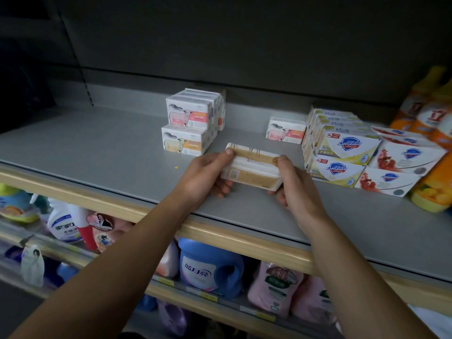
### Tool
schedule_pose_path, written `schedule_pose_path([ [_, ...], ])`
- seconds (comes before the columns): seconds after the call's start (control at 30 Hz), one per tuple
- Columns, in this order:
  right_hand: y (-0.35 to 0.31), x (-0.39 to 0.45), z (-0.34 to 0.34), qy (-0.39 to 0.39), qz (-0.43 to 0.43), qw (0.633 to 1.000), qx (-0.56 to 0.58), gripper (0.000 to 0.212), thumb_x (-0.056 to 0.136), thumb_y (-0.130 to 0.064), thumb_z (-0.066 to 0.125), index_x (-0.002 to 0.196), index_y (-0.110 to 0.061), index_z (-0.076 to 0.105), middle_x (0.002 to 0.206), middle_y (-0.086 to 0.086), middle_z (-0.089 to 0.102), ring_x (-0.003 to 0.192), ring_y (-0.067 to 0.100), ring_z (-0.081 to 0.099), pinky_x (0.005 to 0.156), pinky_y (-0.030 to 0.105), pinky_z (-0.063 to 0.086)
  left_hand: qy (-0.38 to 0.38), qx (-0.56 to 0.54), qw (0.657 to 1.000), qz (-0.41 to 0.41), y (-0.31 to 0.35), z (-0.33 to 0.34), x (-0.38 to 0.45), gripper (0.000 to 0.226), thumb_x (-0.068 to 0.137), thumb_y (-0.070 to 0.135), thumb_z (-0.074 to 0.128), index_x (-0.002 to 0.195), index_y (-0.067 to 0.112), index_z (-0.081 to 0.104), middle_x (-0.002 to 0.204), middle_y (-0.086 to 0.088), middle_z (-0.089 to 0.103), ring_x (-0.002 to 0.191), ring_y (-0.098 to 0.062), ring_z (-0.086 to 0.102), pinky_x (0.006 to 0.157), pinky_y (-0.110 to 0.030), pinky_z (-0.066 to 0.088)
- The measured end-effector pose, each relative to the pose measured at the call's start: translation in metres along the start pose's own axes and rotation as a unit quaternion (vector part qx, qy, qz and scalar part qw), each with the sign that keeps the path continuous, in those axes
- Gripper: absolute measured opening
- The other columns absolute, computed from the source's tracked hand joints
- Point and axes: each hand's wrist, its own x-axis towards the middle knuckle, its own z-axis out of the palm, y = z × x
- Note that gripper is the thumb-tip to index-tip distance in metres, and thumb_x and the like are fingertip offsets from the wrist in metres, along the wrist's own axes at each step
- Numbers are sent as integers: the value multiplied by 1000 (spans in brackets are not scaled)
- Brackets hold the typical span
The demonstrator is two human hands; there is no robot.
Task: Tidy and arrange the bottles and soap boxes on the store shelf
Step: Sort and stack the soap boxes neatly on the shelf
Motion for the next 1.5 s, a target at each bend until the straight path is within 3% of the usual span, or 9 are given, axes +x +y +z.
schedule_pose_path([
  [0.2, 2, -7, -3, -9, -76, 997, 0, 33, 87, -55, 57, 110, -32, 61, 86, -9, 63, 65, 5, 60, 62, 24, 47, -1, -115, 992, -42, 4, -3, -2, 45, 70, 45, 69, 98, 10, 64, 84, -9, 71, 55, -21, 66, 52, -28, 56],
  [0.3, 3, -11, 0, -38, -123, 992, -14, 51, 88, -31, 69, 133, -39, 47, 108, -25, 60, 92, 1, 65, 83, 23, 51, 11, -145, 988, -61, 4, -6, 1, 40, 70, 46, 70, 86, 10, 74, 83, -4, 74, 70, -18, 72, 56, -28, 58],
  [0.47, 6, -13, 0, -47, -168, 985, -14, 76, 81, -7, 74, 136, -47, 41, 106, -39, 60, 88, 15, 68, 81, 30, 55, 4, -182, 979, -90, -2, -10, 8, 19, 81, 25, 70, 83, 7, 75, 94, -14, 75, 83, -21, 73, 63, -27, 59],
  [0.63, 9, -9, 1, -33, -132, 990, -33, 62, 86, -24, 73, 141, -33, 45, 119, -22, 59, 97, -5, 63, 84, 14, 49, -49, -167, 984, -40, -5, -14, 5, 24, 84, 12, 64, 107, 8, 69, 103, -15, 73, 97, -26, 70, 81, -36, 59],
  [0.77, 10, -7, 2, 17, -113, 992, -52, 41, 87, -24, 72, 125, -28, 59, 101, -17, 67, 89, -4, 63, 82, 24, 54, -73, -168, 983, -19, -3, -12, 2, 36, 80, 3, 65, 116, 7, 64, 107, -14, 72, 100, -28, 69, 81, -39, 58],
  [0.9, 6, -10, 3, 63, -177, 978, -87, 41, 78, -19, 79, 110, -37, 60, 95, -17, 67, 80, -1, 62, 70, 15, 49, -58, -162, 985, -9, -3, -10, 2, 33, 77, 17, 67, 110, 15, 70, 106, -11, 72, 102, -26, 67, 87, -38, 57],
  [1.13, -1, -20, 7, 90, -315, 926, -189, 40, 80, -6, 75, 115, -18, 60, 108, -5, 64, 91, 21, 59, 78, 40, 51, -35, -176, 984, 15, -5, -8, 1, 33, 69, 7, 71, 102, 9, 70, 89, -6, 73, 86, -18, 69, 83, -32, 58],
  [1.4, -1, -20, 6, 56, -283, 935, -205, 43, 77, -10, 78, 115, -21, 59, 104, -8, 60, 98, 23, 53, 80, 36, 45, 18, -174, 985, 5, -3, -4, 0, 21, 77, 11, 72, 97, 6, 70, 86, -9, 72, 86, -20, 70, 77, -33, 60],
  [1.5, 2, -16, 2, 53, -202, 966, -153, 47, 80, -17, 77, 121, -28, 59, 106, -2, 61, 102, 21, 57, 87, 34, 47, 41, -31, 998, 38, -5, -1, 1, 13, 87, 25, 70, 92, 13, 73, 89, -4, 73, 85, -16, 67, 72, -27, 56],
])
